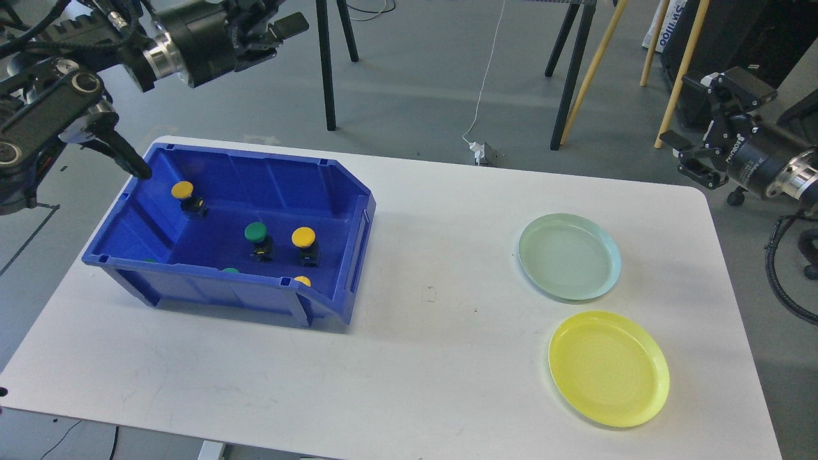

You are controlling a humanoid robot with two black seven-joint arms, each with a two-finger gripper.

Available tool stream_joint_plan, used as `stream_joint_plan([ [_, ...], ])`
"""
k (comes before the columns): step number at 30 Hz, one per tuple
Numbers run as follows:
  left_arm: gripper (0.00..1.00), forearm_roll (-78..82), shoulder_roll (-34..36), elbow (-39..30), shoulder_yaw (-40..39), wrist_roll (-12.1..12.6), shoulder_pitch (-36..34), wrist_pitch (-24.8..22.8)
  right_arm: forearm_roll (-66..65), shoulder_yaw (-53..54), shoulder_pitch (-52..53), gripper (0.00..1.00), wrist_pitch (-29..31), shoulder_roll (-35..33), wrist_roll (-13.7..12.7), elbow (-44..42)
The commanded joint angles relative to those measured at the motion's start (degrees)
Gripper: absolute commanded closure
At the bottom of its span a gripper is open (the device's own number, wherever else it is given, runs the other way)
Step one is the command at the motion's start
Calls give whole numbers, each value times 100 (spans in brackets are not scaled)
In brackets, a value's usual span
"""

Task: Pass button and place on color plate
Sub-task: 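Reach the left gripper into the blue bin toward the green button, then grasp the green button with the left gripper and lift it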

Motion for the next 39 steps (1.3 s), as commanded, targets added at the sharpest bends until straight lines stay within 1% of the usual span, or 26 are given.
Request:
stream_joint_plan([
  [1, 8, 1681, 198, -348, 33, 6, -31, 1, -6, 1, 108, 1, -1, -107, -16, 14],
  [3, 8, 2446, 329, -647, 129, 24, -32, 1, -23, 1, 126, 1, -1, -125, -16, 23],
  [6, 8, 3283, 558, -1104, 586, 6, -49, 1, -207, 1, 196, 1, -1, -178, -16, 23],
  [11, 8, 3872, 533, -1114, 1184, 41, 12, 1, -603, 1, 222, 1, -1, -178, -25, 23],
  [13, 8, 4049, 506, -905, 1246, 41, 100, 1, -612, -8, 196, 1, -1, -178, -25, 31],
  [16, 8, 4146, 296, -246, 1404, 15, 363, 1, -612, -17, 143, 1, -1, -178, -25, 49],
  [20, 8, 4137, 93, 493, 1649, -55, 495, 1, -612, -26, 29, 1, -1, -248, -34, 75],
  [22, 8, 4137, -3, 774, 1773, -134, 618, 1, -612, -26, 11, 1, -1, -301, -25, 93],
  [25, 8, 4137, -153, 1117, 1809, -161, 777, 1, -612, -35, -15, 1, -1, -345, -34, 119],
  [32, 8, 4058, -504, 1355, 1730, -170, 830, 1, -612, -263, -24, 1, -1, -345, -25, 189],
  [37, 8, 4058, -794, 1803, 1729, -196, 830, 1, -612, -272, -24, 1, -1, -354, -34, 330],
  [39, 8, 4067, -856, 1918, 1730, -249, 839, 1, -612, -272, -15, 1, -1, -354, -34, 356],
])
